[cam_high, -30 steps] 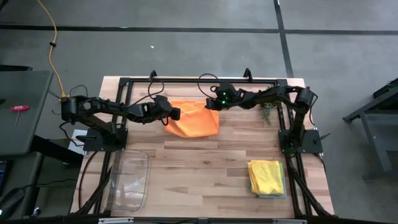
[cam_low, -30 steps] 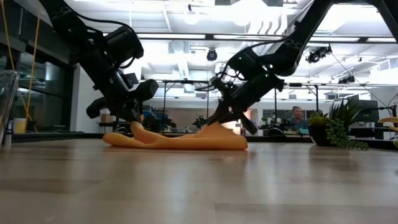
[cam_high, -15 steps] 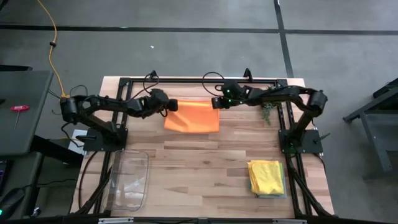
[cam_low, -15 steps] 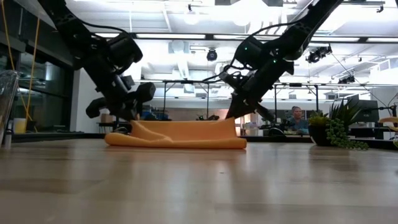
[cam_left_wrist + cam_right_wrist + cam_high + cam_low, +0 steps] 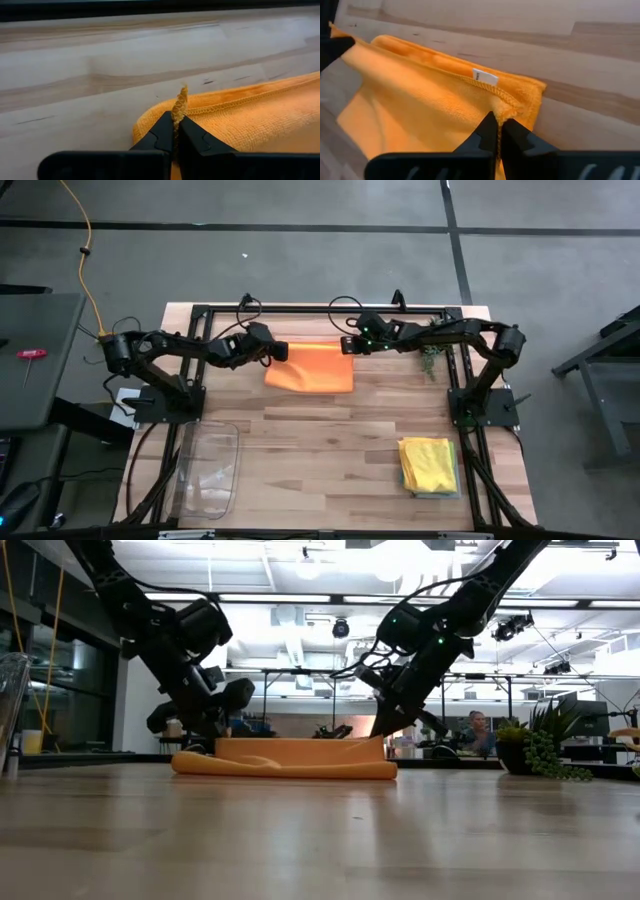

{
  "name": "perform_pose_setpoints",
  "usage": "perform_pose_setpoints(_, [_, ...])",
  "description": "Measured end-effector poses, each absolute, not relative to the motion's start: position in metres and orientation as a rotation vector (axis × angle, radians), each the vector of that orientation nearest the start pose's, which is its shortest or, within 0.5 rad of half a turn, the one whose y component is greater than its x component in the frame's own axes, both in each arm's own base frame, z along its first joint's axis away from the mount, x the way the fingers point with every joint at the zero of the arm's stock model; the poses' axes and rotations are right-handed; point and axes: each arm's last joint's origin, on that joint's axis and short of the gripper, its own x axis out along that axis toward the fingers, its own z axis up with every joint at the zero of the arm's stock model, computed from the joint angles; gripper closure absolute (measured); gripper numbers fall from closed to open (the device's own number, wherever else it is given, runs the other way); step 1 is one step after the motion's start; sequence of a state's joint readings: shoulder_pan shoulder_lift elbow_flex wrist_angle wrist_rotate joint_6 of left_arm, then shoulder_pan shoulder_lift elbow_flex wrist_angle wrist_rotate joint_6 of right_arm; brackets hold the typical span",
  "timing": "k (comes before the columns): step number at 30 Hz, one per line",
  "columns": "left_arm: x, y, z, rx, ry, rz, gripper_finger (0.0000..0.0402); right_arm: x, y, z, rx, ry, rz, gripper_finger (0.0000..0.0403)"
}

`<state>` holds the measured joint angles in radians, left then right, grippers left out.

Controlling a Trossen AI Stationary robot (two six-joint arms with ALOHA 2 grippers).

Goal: Fold microfiber towels
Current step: Fold the orange microfiber cloth

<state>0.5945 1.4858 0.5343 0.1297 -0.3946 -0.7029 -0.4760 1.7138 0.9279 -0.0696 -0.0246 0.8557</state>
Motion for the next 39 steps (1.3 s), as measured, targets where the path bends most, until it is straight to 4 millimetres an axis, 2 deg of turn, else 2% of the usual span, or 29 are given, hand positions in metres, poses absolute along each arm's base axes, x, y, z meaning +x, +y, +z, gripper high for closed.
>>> perform_pose_setpoints(7, [0.203, 0.151, 0.131, -0.684, 0.496, 1.208, 0.0394, 0.299, -0.154, 0.161, 0.998, 0.607, -0.775, 0.0403])
perform_pose_setpoints(14, [0.202, 0.152, 0.131, -0.627, 0.521, 1.221, 0.0359, 0.299, -0.154, 0.161, 1.003, 0.606, -0.784, 0.0392])
perform_pose_setpoints(17, [0.2, 0.155, 0.131, -0.602, 0.537, 1.223, 0.0339, 0.299, -0.155, 0.161, 0.993, 0.609, -0.783, 0.0359])
perform_pose_setpoints(22, [0.192, 0.16, 0.137, -0.595, 0.54, 1.234, 0.0302, 0.296, -0.16, 0.161, 0.993, 0.603, -0.795, 0.0271])
perform_pose_setpoints(28, [0.176, 0.166, 0.162, -0.524, 0.515, 1.218, 0.0264, 0.287, -0.176, 0.165, 1.024, 0.561, -0.805, 0.0179])
perform_pose_setpoints(34, [0.157, 0.162, 0.187, -0.55, 0.473, 1.158, 0.0235, 0.277, -0.182, 0.186, 0.972, 0.519, -0.771, 0.0156])
perform_pose_setpoints(39, [0.16, 0.145, 0.182, -0.628, 0.597, 0.972, 0.0247, 0.274, -0.175, 0.201, 0.916, 0.511, -0.715, 0.0155])
